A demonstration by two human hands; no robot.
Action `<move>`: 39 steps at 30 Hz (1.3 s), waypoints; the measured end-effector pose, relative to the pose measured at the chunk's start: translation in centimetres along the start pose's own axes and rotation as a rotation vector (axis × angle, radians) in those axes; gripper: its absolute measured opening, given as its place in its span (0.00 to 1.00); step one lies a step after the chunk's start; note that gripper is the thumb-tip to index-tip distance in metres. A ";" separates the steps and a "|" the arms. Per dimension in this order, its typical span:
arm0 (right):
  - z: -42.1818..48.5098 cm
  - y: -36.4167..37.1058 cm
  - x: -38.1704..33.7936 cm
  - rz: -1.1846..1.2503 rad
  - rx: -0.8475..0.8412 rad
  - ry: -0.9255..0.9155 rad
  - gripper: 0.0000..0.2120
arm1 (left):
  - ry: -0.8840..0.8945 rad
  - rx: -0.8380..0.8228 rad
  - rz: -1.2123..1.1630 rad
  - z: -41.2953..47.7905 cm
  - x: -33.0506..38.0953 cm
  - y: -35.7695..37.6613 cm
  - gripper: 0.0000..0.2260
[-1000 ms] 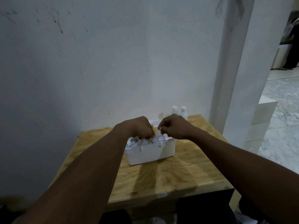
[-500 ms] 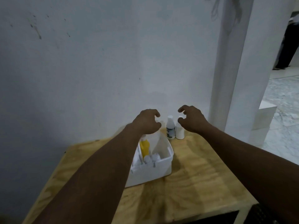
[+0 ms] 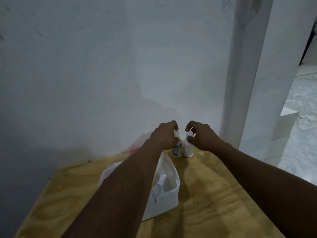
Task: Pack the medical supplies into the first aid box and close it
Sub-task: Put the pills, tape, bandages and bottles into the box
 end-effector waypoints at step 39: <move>-9.3 -5.7 -16.9 0.018 0.030 -0.265 0.10 | -0.124 0.098 -0.177 -13.8 -2.3 -15.2 0.09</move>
Point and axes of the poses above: each hand's wrist, its own z-axis towards the middle knuckle, its own y-axis out of the palm, x = y × z, the point moved 9 cm from there along z, towards the middle knuckle, and after that the axes turned 8 degrees about x, right-handed, at the moved point
